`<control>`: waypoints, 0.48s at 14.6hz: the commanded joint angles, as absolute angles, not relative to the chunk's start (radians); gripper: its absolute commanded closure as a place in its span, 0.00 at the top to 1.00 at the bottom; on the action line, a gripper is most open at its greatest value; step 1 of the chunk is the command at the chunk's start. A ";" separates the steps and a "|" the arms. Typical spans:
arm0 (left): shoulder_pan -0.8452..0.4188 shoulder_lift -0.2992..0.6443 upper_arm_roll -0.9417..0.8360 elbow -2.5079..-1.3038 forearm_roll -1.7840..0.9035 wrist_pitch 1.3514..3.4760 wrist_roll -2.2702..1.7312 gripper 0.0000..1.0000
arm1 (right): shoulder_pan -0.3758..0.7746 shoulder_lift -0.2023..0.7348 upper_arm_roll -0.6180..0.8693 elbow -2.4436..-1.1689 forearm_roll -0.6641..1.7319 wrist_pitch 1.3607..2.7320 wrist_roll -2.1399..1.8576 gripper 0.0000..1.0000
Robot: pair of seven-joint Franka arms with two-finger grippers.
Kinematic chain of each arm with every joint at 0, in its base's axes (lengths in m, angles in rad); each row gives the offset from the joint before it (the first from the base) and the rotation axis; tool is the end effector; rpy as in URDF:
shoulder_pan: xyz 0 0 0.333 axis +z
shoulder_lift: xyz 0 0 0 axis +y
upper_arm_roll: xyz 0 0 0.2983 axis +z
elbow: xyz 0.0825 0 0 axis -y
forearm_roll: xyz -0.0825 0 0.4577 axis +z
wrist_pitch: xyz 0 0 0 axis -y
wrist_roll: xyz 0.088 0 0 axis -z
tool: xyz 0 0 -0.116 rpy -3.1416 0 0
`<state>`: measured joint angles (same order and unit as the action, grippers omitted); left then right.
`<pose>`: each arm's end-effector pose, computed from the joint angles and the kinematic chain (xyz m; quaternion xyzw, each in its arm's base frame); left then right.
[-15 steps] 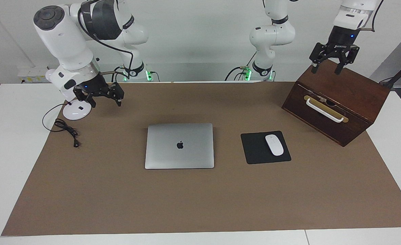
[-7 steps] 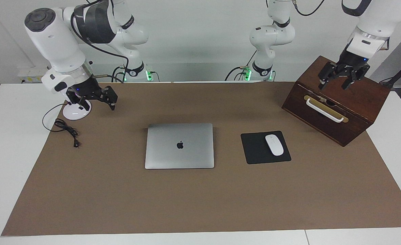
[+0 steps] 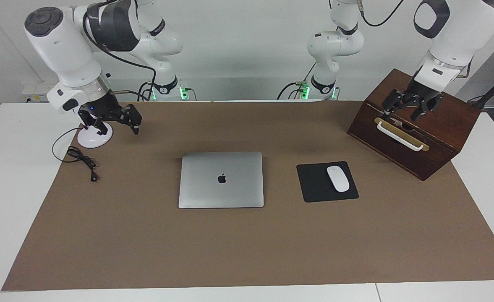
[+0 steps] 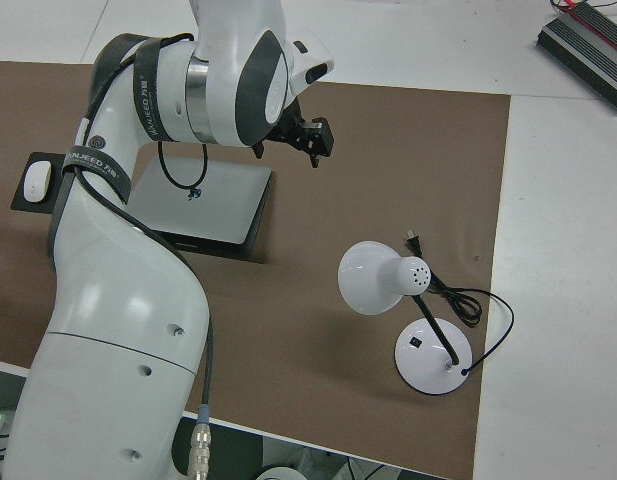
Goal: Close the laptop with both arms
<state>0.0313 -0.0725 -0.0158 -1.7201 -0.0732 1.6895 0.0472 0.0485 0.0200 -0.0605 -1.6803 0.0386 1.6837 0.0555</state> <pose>0.6162 0.0016 0.5717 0.9991 -0.0123 0.0220 0.0352 0.6390 -0.0034 0.5349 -0.9991 0.0361 0.0087 0.0184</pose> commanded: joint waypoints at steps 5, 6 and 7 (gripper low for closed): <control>0.021 -0.092 -0.009 -1.736 -0.051 1.684 0.032 1.00 | 0.041 0.014 -0.061 -1.675 0.026 1.663 0.049 1.00; 0.020 -0.092 -0.008 -1.736 -0.051 1.684 0.032 1.00 | 0.046 0.012 -0.061 -1.674 0.028 1.658 0.051 1.00; 0.020 -0.091 -0.005 -1.735 -0.051 1.686 0.032 1.00 | 0.051 0.011 -0.060 -1.671 0.029 1.654 0.051 1.00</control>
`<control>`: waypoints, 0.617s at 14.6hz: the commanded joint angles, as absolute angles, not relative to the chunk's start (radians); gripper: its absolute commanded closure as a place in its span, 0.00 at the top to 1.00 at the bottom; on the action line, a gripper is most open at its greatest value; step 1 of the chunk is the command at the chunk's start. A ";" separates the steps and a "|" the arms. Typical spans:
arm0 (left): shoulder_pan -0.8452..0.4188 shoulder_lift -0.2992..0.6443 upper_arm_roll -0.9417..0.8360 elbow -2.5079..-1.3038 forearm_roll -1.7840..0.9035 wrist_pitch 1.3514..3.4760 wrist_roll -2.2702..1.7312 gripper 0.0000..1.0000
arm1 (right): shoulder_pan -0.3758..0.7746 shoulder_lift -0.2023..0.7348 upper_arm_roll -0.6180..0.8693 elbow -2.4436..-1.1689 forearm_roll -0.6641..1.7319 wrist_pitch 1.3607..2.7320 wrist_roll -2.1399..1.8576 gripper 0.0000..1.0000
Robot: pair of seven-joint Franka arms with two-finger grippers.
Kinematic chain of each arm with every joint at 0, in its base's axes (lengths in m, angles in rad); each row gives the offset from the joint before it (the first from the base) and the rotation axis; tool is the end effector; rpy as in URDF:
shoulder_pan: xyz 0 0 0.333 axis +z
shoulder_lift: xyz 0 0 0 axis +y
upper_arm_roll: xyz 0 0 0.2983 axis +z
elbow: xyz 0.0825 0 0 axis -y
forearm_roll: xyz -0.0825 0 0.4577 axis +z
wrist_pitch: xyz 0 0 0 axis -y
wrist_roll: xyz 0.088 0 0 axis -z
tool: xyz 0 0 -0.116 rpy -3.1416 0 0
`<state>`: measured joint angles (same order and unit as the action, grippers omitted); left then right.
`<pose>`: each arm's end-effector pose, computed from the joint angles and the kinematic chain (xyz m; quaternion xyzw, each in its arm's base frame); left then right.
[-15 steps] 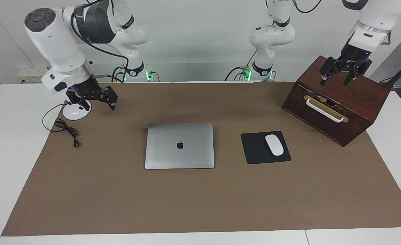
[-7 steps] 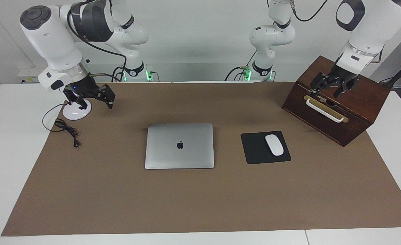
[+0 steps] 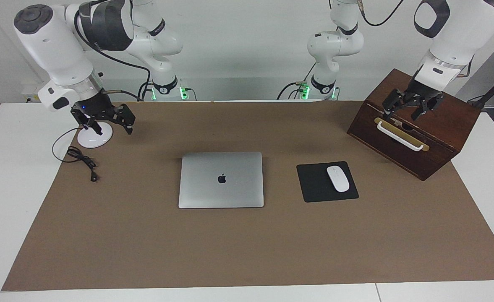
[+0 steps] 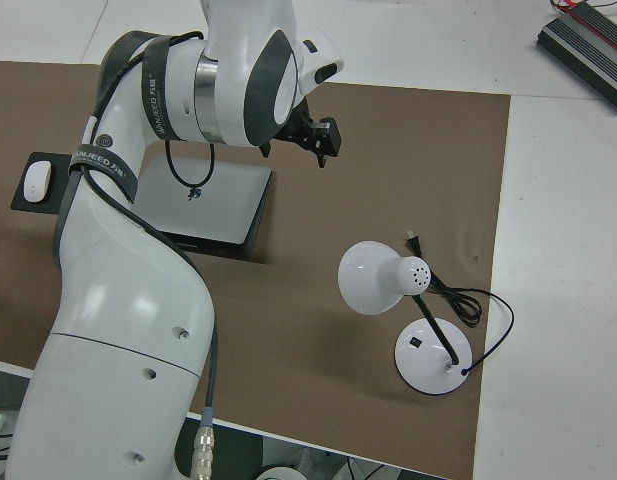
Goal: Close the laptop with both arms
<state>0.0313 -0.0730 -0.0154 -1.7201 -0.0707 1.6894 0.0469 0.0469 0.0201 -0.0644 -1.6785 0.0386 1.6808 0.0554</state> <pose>0.6161 0.0022 0.5720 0.9991 -0.0120 0.0222 0.0339 0.6389 -0.0068 0.5356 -0.9990 0.0387 0.0092 0.0183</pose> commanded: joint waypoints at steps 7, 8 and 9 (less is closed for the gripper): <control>-0.081 -0.091 0.075 -1.735 -0.037 1.694 0.032 1.00 | 0.051 0.003 -0.084 -1.655 0.038 1.614 0.051 1.00; -0.095 -0.091 0.092 -1.735 -0.037 1.695 0.032 1.00 | 0.051 0.005 -0.084 -1.654 0.037 1.615 0.051 1.00; -0.110 -0.092 0.109 -1.735 -0.037 1.695 0.032 1.00 | 0.051 0.005 -0.084 -1.655 0.038 1.615 0.051 1.00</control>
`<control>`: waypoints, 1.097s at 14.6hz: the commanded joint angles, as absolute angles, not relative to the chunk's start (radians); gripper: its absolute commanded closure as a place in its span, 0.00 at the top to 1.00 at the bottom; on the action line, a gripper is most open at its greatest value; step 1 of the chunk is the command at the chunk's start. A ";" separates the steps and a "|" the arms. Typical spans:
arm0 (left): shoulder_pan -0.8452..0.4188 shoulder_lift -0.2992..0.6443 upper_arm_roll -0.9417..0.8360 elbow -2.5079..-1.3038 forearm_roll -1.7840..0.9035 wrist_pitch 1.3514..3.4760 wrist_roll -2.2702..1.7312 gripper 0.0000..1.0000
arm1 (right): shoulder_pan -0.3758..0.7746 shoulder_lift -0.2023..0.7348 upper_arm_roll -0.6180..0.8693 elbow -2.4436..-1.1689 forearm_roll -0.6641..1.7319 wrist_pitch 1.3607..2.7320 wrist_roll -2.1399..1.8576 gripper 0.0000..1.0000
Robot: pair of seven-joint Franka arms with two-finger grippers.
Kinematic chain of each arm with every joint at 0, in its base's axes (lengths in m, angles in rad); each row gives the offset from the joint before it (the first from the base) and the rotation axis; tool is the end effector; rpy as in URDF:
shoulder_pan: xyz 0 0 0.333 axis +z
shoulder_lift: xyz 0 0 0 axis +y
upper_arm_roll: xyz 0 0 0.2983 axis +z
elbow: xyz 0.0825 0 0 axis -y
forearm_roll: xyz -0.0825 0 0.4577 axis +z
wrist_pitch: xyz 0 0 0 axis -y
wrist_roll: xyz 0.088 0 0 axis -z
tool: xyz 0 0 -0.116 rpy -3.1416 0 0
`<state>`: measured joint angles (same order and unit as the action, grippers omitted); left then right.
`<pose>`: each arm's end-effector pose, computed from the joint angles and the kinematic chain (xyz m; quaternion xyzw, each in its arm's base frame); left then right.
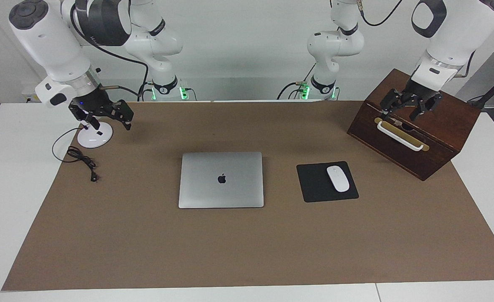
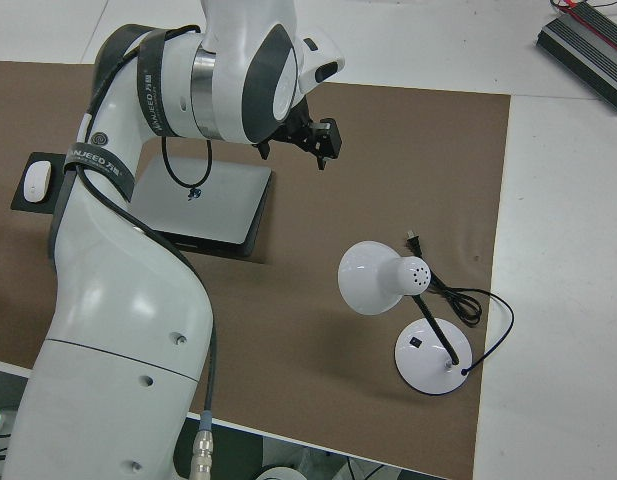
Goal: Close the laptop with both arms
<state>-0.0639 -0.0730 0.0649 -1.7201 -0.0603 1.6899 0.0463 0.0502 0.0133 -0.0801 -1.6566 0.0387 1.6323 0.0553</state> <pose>0.6161 -0.0047 0.5719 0.9991 -0.0197 0.0221 0.0319 0.6335 -0.0144 0.5479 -0.9987 0.0441 0.0190 0.0185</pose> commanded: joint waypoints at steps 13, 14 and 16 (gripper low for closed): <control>-0.110 -0.094 0.109 -1.744 -0.035 1.703 0.028 1.00 | 0.052 0.005 -0.078 -1.657 0.034 1.631 0.051 1.00; -0.110 -0.094 0.107 -1.744 -0.035 1.704 0.028 1.00 | 0.052 0.005 -0.078 -1.658 0.034 1.632 0.051 1.00; -0.110 -0.094 0.107 -1.744 -0.035 1.703 0.026 1.00 | 0.052 0.005 -0.077 -1.658 0.034 1.634 0.051 1.00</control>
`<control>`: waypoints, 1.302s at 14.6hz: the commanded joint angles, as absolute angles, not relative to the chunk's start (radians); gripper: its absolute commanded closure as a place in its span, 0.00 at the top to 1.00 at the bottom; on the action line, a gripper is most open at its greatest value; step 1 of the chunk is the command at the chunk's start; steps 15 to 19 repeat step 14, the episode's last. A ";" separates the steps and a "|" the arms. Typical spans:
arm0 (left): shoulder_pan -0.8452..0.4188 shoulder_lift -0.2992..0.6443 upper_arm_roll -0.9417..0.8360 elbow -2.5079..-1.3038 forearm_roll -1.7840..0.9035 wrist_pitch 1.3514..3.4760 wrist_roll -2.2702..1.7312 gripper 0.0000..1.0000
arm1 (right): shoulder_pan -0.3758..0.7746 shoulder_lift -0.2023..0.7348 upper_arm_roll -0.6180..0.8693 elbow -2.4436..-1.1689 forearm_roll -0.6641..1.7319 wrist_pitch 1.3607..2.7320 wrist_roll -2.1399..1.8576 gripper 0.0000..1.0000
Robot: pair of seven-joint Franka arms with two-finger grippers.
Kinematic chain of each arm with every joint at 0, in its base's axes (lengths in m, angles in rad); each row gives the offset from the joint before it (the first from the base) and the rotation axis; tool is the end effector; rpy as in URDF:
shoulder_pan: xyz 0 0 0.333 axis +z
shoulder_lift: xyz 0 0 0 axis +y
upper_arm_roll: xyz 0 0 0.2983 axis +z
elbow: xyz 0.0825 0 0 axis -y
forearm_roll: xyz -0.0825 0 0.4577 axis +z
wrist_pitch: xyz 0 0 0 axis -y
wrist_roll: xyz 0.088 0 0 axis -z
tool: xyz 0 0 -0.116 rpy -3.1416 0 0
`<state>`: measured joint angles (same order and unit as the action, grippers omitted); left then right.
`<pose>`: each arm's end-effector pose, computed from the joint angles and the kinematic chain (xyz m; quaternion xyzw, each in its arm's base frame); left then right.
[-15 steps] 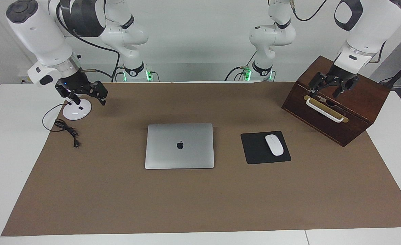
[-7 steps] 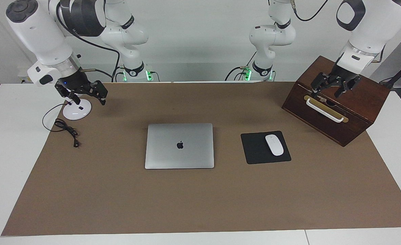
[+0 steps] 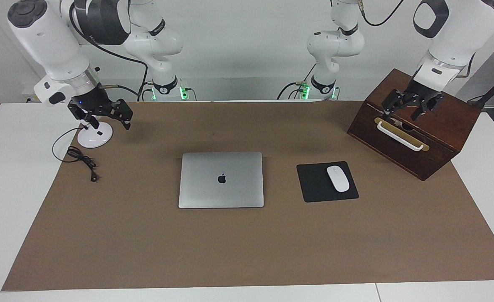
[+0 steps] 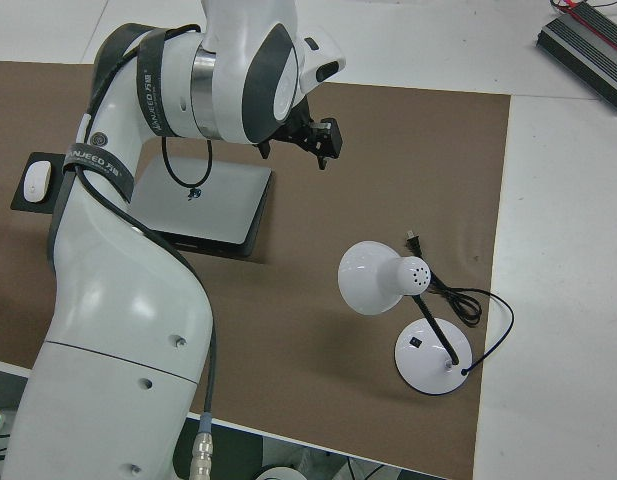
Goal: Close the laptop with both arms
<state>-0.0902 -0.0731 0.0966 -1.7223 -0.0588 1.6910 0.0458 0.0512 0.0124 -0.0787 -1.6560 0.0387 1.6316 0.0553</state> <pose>0.6161 -0.0007 0.5707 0.9991 -0.0168 0.0216 0.0322 0.6333 -0.0129 0.5487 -0.9987 0.0429 0.0186 0.0185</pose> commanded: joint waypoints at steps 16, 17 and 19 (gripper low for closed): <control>-0.106 -0.095 0.104 -1.749 0.008 1.704 0.034 1.00 | 0.052 0.005 -0.077 -1.663 0.032 1.647 0.051 1.00; -0.106 -0.095 0.104 -1.749 0.008 1.704 0.034 1.00 | 0.052 0.005 -0.077 -1.663 0.032 1.647 0.051 1.00; -0.106 -0.095 0.104 -1.749 0.008 1.704 0.034 1.00 | 0.052 0.005 -0.077 -1.663 0.032 1.647 0.051 1.00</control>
